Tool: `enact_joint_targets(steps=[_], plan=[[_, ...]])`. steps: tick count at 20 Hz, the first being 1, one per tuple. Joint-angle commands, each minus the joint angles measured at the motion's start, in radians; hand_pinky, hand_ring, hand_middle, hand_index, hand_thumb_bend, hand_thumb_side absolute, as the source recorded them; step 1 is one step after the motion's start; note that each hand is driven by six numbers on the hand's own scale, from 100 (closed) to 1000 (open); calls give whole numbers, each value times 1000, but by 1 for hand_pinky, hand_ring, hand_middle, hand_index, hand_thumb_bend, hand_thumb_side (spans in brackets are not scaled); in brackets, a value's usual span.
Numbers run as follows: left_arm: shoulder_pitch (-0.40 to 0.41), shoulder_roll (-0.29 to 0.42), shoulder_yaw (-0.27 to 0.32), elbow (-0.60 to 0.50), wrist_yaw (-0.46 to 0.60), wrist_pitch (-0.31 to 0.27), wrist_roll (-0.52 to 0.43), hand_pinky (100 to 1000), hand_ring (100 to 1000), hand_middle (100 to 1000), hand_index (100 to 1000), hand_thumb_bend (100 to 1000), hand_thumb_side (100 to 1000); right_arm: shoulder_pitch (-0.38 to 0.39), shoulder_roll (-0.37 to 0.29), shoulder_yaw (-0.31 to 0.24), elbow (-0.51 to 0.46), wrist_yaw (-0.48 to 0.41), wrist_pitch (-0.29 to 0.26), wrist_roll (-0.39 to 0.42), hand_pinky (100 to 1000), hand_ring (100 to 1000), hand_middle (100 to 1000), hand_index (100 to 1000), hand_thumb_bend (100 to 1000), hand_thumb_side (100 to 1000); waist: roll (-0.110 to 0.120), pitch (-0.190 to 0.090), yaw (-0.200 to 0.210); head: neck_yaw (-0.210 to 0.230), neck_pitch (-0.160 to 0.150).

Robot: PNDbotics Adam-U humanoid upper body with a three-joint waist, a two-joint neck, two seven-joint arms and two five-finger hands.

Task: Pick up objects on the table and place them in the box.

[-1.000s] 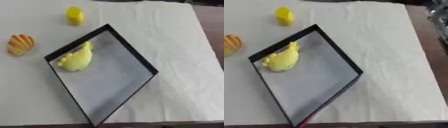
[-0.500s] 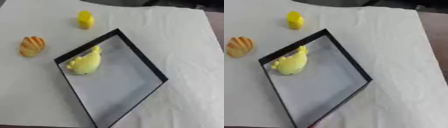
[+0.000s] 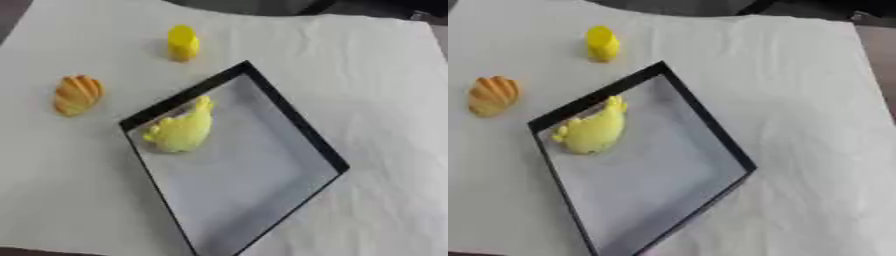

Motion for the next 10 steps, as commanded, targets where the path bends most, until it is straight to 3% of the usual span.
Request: enact_joint_targets(steps=[1, 4, 5, 7, 10], plan=[[-25, 110, -24, 17, -101, 56, -123, 841, 800, 829, 893, 184, 656, 8, 2, -18, -16, 23, 27, -16, 958, 1000, 699, 795, 100, 607, 19, 1, 1, -3, -12], [-54, 171, -71, 33, -168, 89, -276, 861, 819, 835, 892, 266, 634, 13, 6, -16, -16, 31, 32, -19, 957, 1000, 697, 794, 100, 587, 22, 2, -1, -5, -10], [-65, 189, -87, 34, -181, 94, -329, 864, 821, 843, 898, 352, 618, 13, 6, -14, -16, 33, 34, -19, 957, 1000, 697, 793, 100, 603, 23, 2, -2, -4, -11], [-90, 214, -116, 35, -212, 110, -419, 865, 825, 845, 896, 433, 593, 12, 5, -12, -16, 35, 37, -16, 957, 1000, 695, 792, 100, 601, 24, 2, -4, 0, -11], [-123, 232, -162, 47, -240, 134, -512, 870, 826, 838, 891, 495, 609, 8, 2, -6, -16, 34, 45, -11, 956, 1000, 693, 791, 100, 601, 25, 2, -9, 4, -13]])
